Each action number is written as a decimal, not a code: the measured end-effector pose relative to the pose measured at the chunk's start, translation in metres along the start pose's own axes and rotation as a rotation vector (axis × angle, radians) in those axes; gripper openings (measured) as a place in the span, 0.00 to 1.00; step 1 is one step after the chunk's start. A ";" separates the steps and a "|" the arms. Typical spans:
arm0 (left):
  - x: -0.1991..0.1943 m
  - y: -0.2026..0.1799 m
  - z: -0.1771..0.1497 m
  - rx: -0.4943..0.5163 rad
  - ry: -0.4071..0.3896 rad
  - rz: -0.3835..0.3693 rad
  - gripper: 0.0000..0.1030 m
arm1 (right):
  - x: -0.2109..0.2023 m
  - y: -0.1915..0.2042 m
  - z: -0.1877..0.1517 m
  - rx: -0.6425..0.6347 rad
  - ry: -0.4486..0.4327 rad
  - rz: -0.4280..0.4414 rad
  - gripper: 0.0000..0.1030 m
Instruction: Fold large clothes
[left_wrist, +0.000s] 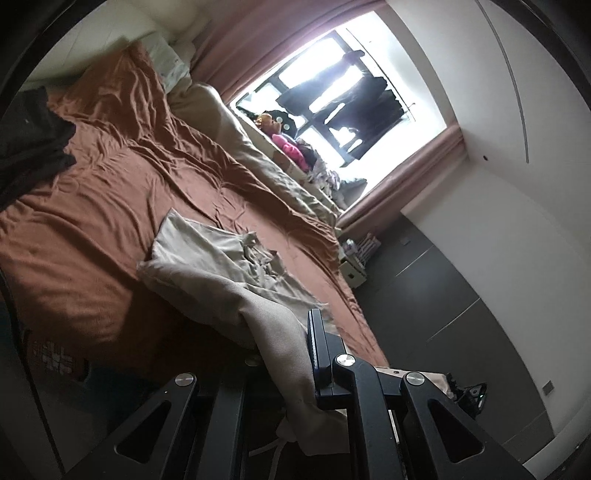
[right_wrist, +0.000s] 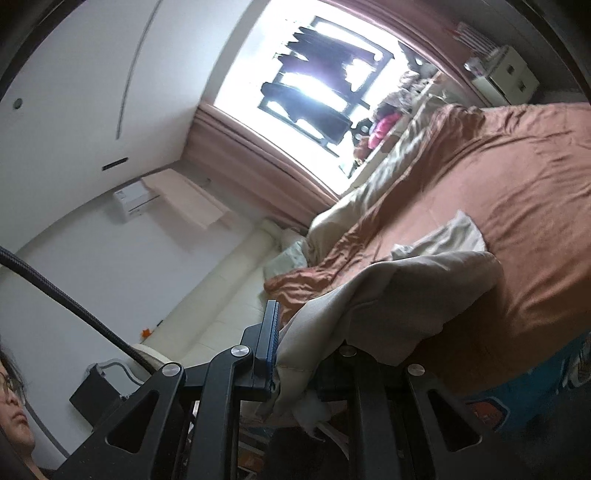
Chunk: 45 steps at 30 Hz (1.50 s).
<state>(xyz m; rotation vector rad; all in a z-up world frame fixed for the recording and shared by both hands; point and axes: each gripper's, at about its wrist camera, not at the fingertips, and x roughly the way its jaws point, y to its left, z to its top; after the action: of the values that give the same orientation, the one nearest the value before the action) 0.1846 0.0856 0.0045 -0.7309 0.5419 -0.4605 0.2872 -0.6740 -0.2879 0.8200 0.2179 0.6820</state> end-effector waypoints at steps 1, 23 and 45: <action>0.004 0.001 0.003 -0.001 -0.003 0.001 0.09 | 0.000 -0.002 0.002 0.004 -0.003 -0.002 0.12; 0.137 0.026 0.125 0.032 0.006 0.095 0.10 | 0.124 0.023 0.089 -0.054 -0.036 -0.166 0.12; 0.290 0.125 0.138 -0.027 0.182 0.247 0.12 | 0.224 0.014 0.084 0.051 0.090 -0.404 0.15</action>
<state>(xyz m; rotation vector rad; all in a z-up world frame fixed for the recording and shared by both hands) 0.5163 0.0722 -0.0875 -0.6410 0.8002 -0.2904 0.4888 -0.5757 -0.2042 0.7652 0.4698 0.3342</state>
